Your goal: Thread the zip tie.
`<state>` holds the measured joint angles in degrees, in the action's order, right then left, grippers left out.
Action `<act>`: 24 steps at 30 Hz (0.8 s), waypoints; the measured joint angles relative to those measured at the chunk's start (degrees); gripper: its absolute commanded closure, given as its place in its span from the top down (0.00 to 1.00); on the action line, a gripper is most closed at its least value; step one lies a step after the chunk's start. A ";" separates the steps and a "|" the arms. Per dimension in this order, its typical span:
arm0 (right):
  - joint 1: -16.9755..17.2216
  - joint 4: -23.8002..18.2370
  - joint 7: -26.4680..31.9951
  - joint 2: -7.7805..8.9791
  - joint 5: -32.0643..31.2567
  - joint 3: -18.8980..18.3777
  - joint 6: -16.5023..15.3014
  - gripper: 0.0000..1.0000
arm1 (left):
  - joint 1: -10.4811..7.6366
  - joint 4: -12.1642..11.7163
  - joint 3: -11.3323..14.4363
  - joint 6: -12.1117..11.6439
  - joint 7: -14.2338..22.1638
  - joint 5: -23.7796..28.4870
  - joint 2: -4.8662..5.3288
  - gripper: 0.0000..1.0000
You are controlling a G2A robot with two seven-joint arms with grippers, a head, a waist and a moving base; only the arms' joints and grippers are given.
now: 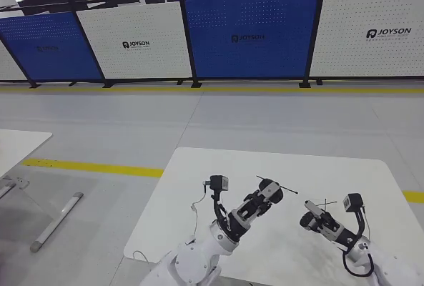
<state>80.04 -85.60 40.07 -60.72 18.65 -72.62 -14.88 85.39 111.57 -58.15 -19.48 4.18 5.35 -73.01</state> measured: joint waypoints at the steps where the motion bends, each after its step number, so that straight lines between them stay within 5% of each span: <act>1: 0.00 0.00 0.00 0.00 0.00 0.00 0.00 1.00 | 0.16 0.22 -0.09 0.00 0.16 0.23 0.02 0.00; 9: 0.00 0.00 0.00 0.00 0.00 0.00 0.00 1.00 | 0.12 -0.15 -0.07 0.21 0.10 0.00 0.01 0.00; 14: 0.00 0.00 0.00 0.00 0.00 0.00 0.00 1.00 | -0.03 -4.44 0.86 2.67 -0.34 -3.30 -0.06 0.00; 24: 0.00 0.00 0.00 0.00 0.00 0.00 0.00 1.00 | -2.28 -14.92 4.77 3.41 -1.14 -5.83 -0.88 0.00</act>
<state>80.04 -85.60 40.07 -60.72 18.65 -72.62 -14.88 83.11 96.65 -53.38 -16.06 3.04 -0.48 -73.89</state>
